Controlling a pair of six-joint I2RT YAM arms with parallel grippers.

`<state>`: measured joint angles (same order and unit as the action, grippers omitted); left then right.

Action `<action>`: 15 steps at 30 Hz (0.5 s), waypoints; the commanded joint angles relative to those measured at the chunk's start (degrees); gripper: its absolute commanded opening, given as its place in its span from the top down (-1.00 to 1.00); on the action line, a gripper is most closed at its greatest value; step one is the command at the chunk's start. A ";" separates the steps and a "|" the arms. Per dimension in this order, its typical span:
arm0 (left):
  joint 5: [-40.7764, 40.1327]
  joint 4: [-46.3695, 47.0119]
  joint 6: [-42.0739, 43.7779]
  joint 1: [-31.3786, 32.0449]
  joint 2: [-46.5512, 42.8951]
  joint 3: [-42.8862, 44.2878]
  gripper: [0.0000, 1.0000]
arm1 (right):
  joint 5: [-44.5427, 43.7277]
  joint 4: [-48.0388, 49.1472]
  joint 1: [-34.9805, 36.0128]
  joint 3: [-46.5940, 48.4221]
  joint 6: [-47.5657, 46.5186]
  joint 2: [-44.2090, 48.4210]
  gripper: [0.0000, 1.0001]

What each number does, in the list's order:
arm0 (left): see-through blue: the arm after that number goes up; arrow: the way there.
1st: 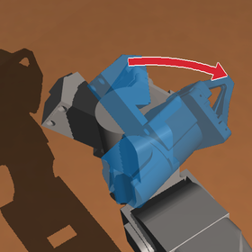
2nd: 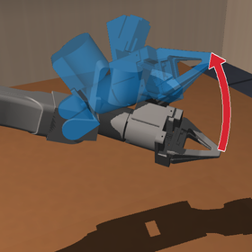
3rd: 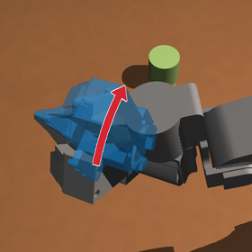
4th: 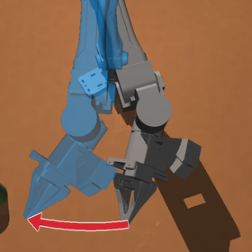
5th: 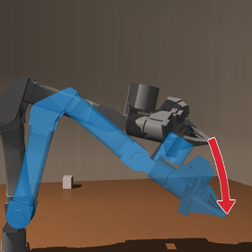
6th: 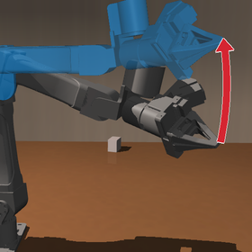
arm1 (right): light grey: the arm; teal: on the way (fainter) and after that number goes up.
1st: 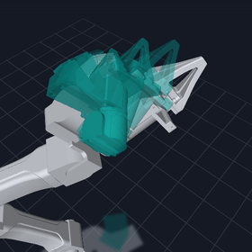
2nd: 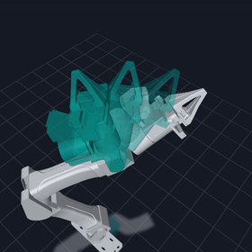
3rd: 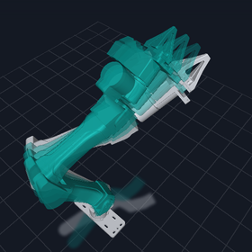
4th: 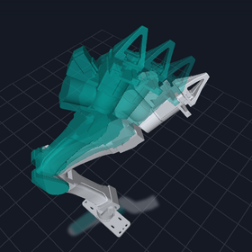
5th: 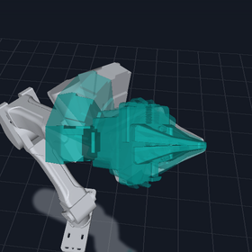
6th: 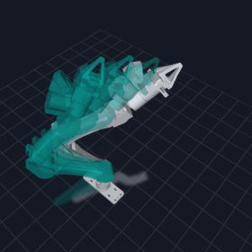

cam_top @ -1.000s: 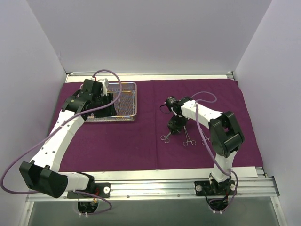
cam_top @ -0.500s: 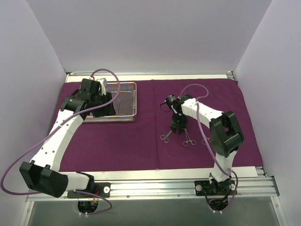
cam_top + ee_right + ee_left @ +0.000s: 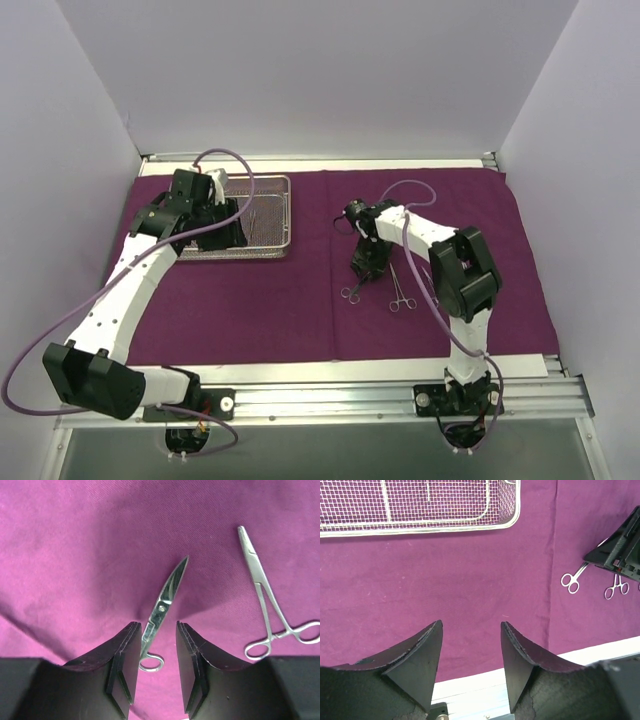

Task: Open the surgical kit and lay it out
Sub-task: Pick up the medical item from the surgical kit.

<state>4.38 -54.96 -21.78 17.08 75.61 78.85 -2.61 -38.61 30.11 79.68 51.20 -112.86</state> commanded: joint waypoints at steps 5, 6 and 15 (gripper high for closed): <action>1.51 2.75 1.04 -1.26 -1.43 -0.45 -0.19 | -0.82 -0.41 0.39 1.44 2.15 -2.80 0.37; 1.77 2.84 1.04 -1.35 -1.43 -0.62 -0.18 | -0.82 -0.33 0.39 1.44 2.24 -3.33 0.38; 1.94 2.58 1.65 -2.31 -1.87 -0.63 -0.20 | 1.11 1.17 0.04 -4.88 3.91 -2.72 0.60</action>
<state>5.32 -54.61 -21.43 15.55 75.53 78.24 -1.63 -35.57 30.02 78.67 53.71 -114.32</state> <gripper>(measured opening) 0.600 0.218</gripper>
